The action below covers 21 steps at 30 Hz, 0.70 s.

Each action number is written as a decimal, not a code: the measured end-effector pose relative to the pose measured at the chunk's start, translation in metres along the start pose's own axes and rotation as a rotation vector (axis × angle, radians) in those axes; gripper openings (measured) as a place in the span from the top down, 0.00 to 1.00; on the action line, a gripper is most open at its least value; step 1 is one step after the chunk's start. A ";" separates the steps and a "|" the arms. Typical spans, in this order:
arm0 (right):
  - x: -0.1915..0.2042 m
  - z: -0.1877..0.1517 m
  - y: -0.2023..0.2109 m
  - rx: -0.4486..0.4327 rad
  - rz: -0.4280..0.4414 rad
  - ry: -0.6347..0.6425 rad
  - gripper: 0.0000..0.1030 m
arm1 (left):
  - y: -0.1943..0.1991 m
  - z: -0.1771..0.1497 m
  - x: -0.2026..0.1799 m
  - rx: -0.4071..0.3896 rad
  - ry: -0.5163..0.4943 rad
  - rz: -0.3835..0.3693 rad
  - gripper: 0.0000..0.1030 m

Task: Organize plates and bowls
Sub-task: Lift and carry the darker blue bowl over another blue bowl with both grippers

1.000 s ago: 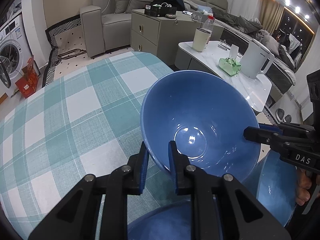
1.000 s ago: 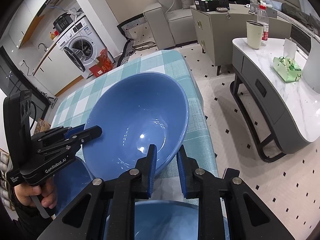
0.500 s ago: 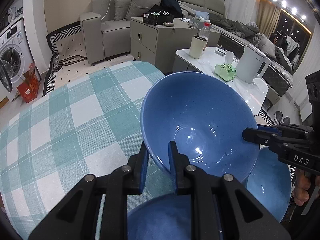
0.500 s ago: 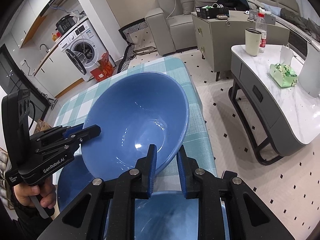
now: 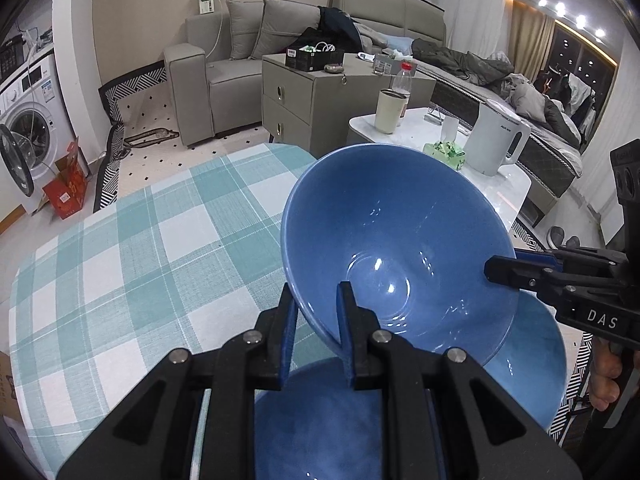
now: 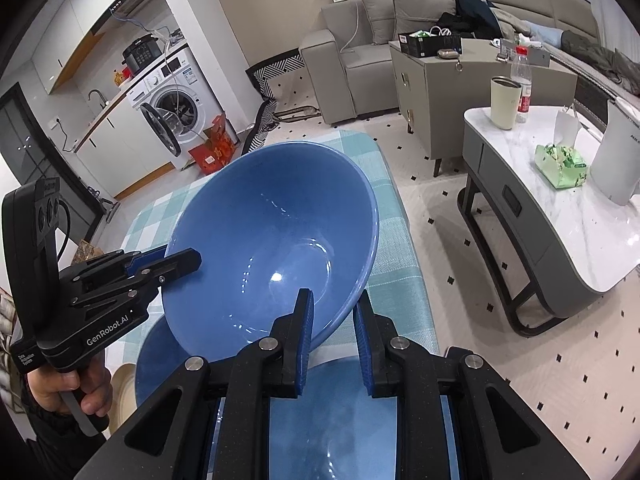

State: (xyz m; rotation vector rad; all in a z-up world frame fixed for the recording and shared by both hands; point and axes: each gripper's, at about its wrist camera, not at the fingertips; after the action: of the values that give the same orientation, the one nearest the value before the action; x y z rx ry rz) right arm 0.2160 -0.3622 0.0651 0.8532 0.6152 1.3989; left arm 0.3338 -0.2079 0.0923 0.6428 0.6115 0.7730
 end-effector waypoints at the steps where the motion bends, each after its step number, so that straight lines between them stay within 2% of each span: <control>1: 0.001 -0.001 0.003 -0.004 0.001 0.001 0.80 | 0.003 0.000 -0.001 -0.005 -0.002 0.000 0.83; 21: 0.030 -0.020 0.068 -0.098 0.001 0.038 0.80 | 0.062 -0.016 -0.014 -0.090 -0.031 0.017 0.83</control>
State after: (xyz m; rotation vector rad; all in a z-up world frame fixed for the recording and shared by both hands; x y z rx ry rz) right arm 0.1630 -0.3313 0.1119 0.7505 0.5701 1.4375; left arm 0.2875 -0.1804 0.1295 0.5773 0.5407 0.8000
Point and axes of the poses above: each gripper's, at about its wrist camera, not at the fingertips, and y roughly against the way its jaws point, x to its left, z to its top, and after that the axes turned 11 degrees about -z, right-handed
